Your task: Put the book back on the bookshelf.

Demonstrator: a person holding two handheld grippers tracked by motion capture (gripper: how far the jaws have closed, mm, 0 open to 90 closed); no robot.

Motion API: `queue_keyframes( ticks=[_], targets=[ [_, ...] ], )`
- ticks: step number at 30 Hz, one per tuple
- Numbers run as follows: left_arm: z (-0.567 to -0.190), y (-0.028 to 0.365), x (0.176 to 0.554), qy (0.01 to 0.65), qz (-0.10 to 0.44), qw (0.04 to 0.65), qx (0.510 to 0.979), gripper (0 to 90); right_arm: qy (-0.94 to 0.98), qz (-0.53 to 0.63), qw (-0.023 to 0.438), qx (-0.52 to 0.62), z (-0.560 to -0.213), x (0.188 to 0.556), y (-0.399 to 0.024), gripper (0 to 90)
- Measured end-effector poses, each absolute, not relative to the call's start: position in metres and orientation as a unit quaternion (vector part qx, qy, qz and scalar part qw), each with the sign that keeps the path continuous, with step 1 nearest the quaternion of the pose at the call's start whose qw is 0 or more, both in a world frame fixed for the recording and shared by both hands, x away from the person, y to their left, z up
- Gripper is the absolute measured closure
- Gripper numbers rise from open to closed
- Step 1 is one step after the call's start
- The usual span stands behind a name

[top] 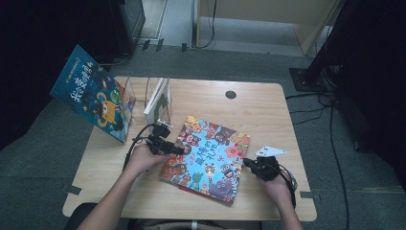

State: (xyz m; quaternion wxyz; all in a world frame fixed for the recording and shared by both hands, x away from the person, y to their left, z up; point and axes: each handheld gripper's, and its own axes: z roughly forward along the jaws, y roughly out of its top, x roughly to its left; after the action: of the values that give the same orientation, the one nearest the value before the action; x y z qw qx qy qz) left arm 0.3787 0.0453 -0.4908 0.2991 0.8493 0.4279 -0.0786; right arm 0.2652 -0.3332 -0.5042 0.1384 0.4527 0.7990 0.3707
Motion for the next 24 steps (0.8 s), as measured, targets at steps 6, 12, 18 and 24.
queue_keyframes(
  ticks=[6,12,18,24],
  targets=[
    [-0.49,0.047,0.378,0.426,-0.087,0.296,0.85,41.3,0.799,0.375,0.131,0.452,-0.505,0.264,-0.334,90.0],
    [-0.49,0.05,0.379,0.431,-0.089,0.294,0.848,41.3,0.798,0.378,0.133,0.45,-0.505,0.265,-0.332,90.0],
    [-0.491,0.054,0.379,0.436,-0.087,0.297,0.845,41.2,0.798,0.38,0.133,0.448,-0.506,0.267,-0.33,90.0],
    [-0.491,0.059,0.38,0.443,-0.082,0.299,0.841,41.1,0.799,0.383,0.133,0.445,-0.506,0.27,-0.325,90.0]
  ],
)
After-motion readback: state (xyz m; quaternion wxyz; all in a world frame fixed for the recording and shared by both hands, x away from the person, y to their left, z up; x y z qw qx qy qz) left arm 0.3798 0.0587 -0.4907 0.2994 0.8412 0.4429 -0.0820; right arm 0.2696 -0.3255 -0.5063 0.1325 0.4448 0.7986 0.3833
